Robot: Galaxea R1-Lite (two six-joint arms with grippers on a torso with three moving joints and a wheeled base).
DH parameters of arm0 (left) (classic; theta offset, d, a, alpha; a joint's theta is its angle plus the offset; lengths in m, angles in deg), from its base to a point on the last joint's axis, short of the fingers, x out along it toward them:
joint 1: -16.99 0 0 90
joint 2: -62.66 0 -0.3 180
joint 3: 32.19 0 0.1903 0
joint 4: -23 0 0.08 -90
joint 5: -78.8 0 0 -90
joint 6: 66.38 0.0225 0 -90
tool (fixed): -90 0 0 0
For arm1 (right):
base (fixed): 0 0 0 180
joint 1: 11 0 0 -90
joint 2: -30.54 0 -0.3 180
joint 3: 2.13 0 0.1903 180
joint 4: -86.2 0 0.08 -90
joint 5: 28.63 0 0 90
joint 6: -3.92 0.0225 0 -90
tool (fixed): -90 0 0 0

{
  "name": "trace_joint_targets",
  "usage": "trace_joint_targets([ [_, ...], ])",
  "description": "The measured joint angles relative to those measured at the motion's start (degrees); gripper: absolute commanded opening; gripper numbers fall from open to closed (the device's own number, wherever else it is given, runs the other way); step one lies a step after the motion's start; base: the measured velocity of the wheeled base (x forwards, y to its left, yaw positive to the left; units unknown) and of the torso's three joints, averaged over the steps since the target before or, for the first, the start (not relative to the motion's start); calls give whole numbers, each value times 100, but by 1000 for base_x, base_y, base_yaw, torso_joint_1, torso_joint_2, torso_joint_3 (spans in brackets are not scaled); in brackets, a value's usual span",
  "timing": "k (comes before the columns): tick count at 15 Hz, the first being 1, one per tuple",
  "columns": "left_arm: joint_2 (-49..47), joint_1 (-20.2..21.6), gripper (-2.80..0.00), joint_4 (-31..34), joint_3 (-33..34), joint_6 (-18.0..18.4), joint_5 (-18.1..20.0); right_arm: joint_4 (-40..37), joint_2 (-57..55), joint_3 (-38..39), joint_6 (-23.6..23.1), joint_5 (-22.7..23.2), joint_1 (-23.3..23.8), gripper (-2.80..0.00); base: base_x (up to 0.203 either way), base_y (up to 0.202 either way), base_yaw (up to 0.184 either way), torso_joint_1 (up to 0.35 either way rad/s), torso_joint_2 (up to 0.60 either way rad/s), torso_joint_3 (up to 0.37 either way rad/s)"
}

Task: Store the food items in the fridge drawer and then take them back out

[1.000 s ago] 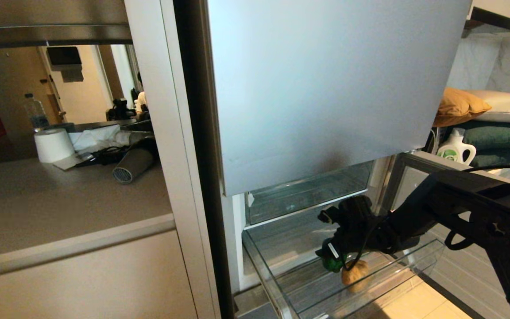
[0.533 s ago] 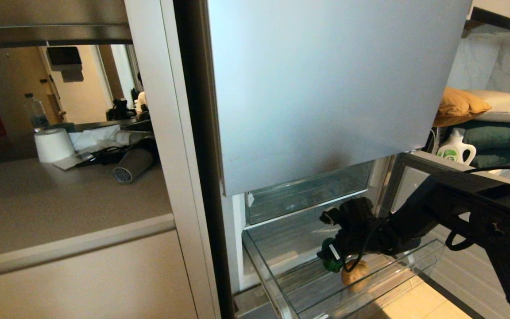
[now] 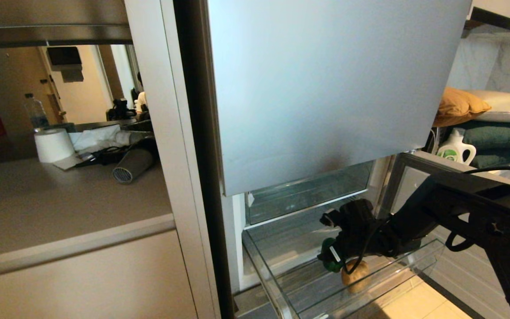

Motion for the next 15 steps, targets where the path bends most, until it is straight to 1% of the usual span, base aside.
trace_joint_targets([
  [3, 0, -2, -280, 2, 0, 0, 0, 1, 0, 24, -7, -6, 0, 0, 0, 0, 0, 0, 0, 0],
  [4, 0, -2, -280, 1, 0, 0, 0, 1, -2, 28, -7, -8, 0, -280, 0, 0, 0, 0, 0, 0],
  [15, 0, 0, -280, 2, 2, 0, 0, -9, 72, 140, -24, -21, 0, -280, 0, 0, 0, 0, 0, 0],
])
